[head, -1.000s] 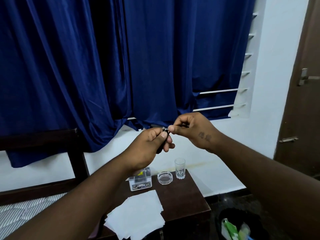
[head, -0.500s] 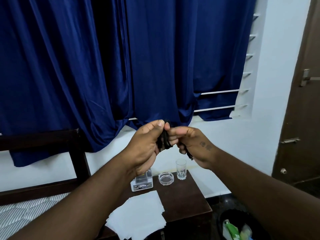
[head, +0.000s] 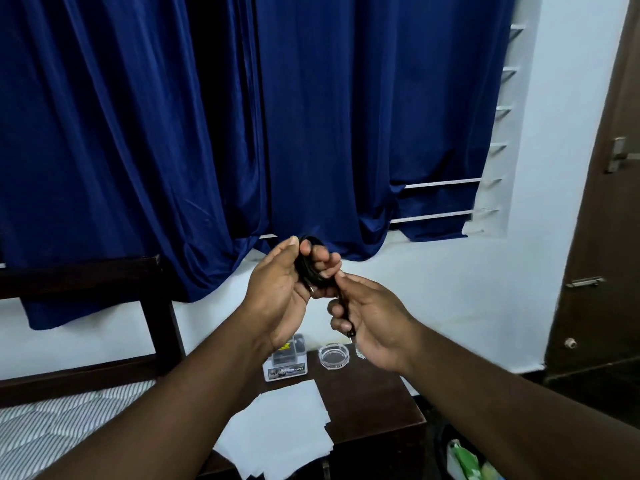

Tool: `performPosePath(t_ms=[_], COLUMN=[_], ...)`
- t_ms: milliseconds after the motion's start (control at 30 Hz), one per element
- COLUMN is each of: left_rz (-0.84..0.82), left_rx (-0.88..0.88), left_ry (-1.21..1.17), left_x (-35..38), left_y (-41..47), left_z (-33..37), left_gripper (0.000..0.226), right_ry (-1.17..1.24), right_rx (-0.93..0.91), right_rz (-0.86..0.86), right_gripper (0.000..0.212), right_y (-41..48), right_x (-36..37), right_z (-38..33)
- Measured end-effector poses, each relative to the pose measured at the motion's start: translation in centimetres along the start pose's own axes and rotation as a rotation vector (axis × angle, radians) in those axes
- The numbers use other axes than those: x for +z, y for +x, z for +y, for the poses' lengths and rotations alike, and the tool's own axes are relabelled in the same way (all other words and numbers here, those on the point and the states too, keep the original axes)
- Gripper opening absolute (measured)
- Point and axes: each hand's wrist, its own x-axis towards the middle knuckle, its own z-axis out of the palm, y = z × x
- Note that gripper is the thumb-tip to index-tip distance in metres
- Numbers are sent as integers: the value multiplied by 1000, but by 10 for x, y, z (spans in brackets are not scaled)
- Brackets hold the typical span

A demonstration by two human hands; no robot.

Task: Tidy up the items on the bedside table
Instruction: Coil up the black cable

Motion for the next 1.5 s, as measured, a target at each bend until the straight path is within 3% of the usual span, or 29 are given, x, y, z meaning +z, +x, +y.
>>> performPosePath(t_ms=[333, 667, 800, 967, 1267, 1367, 1500], left_rz=[408, 553, 617, 585, 408, 418, 507], left_rx=[109, 129, 26, -80, -83, -117, -70], left_ry=[-36, -72, -95, -199, -347, -358, -203], left_x=[20, 28, 30, 25, 25, 23, 22], left_y=[8, 6, 5, 6, 3, 5, 6], left_z=[-23, -29, -27, -25, -28, -31, -38], left_gripper=[44, 49, 41, 35, 58, 59, 62], right_ry=[-193, -151, -95, -126, -403, -376, -436], right_rx=[-95, -66, -37, -63, -330, -330, -276], right_rz=[311, 299, 239, 224, 336, 342, 388], right_gripper=[30, 33, 34, 33, 28, 28, 29], right_y=[5, 5, 2, -1, 9, 9, 17], right_x=[20, 34, 38, 38, 30, 28, 21], right_z=[11, 13, 11, 11, 18, 17, 20])
